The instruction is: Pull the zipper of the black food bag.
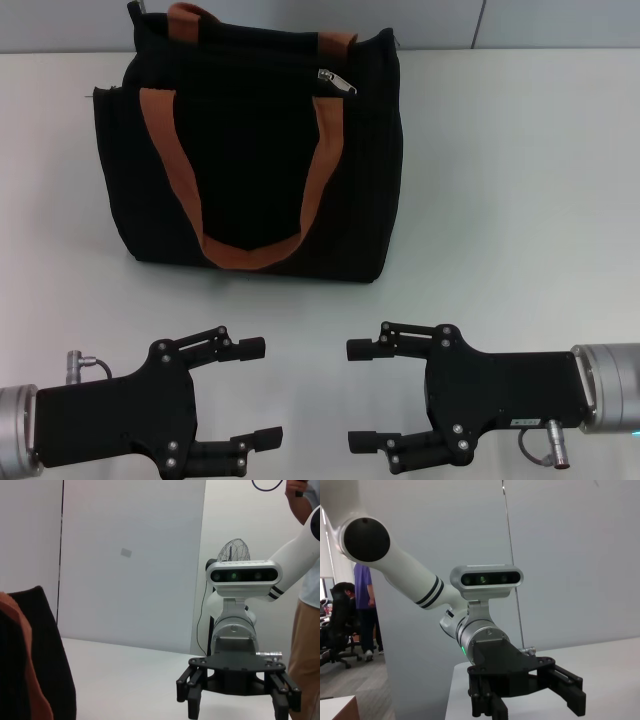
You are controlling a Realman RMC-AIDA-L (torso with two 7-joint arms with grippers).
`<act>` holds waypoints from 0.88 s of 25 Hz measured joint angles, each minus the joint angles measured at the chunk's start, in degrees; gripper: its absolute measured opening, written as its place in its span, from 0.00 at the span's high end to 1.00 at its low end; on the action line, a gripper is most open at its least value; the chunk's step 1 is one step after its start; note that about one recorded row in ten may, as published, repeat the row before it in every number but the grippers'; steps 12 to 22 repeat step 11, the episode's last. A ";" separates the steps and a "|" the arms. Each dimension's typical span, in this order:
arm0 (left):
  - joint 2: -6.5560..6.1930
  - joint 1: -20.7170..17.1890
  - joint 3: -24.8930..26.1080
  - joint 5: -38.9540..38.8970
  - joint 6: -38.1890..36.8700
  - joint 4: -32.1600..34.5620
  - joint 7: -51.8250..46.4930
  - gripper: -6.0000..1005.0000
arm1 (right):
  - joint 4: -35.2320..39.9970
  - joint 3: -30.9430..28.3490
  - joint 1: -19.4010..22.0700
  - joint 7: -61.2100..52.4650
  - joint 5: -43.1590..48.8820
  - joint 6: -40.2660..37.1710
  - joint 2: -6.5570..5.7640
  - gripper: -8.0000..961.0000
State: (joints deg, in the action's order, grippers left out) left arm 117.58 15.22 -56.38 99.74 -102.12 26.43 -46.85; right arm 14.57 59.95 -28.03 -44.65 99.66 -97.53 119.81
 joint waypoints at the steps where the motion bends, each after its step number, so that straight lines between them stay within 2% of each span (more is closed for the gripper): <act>1: 0.00 0.00 0.00 0.00 0.00 0.00 0.00 0.17 | -0.29 -0.05 0.00 0.00 0.00 0.12 0.00 0.15; 22: -0.13 -0.01 0.33 0.03 0.09 -0.22 0.01 0.17 | -1.11 -0.01 -0.41 0.42 -0.26 -0.21 -0.02 0.15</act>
